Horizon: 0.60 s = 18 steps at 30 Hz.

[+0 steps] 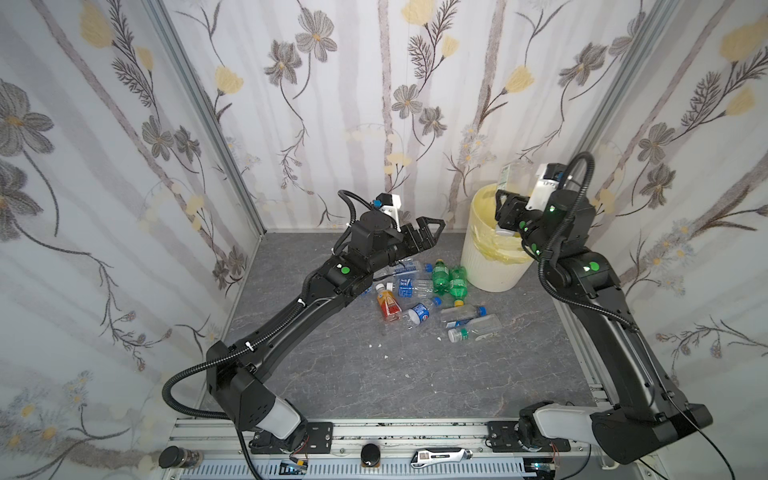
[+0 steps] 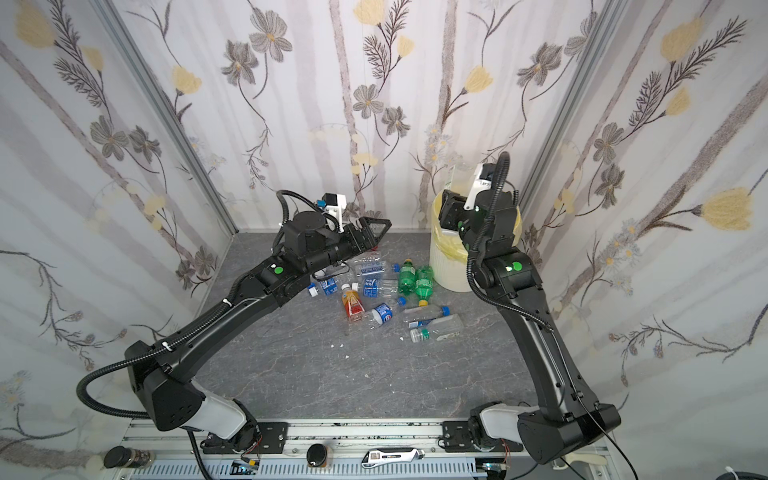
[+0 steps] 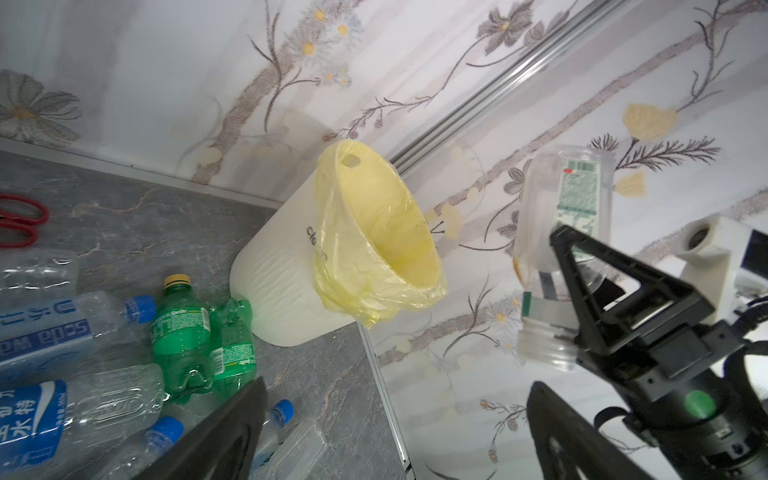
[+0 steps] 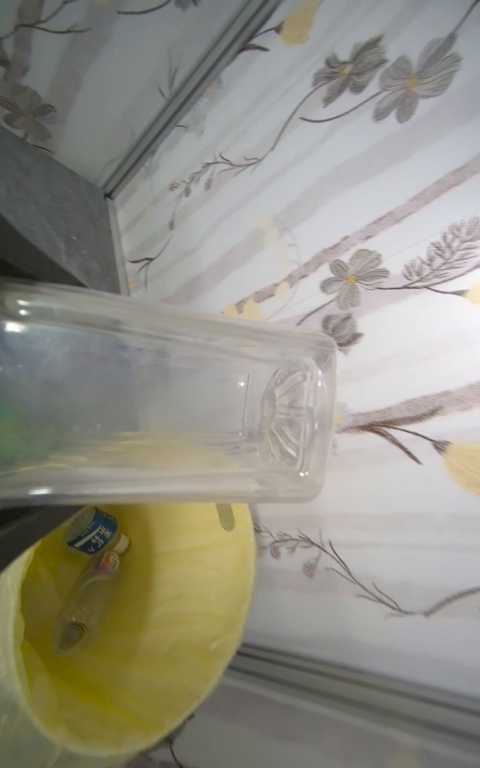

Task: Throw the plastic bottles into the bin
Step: 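Carry the clear flat bottle with the right gripper over the bin and release it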

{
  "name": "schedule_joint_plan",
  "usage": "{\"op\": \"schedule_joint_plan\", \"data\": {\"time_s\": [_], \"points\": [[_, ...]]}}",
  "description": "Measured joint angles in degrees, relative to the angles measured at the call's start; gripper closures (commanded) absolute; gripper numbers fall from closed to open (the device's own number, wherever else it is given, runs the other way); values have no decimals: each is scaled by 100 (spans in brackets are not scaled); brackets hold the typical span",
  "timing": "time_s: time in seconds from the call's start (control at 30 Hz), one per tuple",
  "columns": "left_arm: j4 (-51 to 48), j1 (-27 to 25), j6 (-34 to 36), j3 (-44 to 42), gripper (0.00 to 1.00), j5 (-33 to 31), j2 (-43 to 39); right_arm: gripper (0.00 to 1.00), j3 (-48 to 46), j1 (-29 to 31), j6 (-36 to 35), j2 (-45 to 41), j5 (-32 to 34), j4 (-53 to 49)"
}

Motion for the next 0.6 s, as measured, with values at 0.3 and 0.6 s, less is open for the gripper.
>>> {"op": "schedule_joint_plan", "data": {"time_s": [0.3,0.6], "points": [[74,-205,269,17,0,-107,94,32,616,-754,-229,122,555,396],[76,-214,271,-203,0,-111,111,0,693,-1274,-72,1847,356,-546]]}}
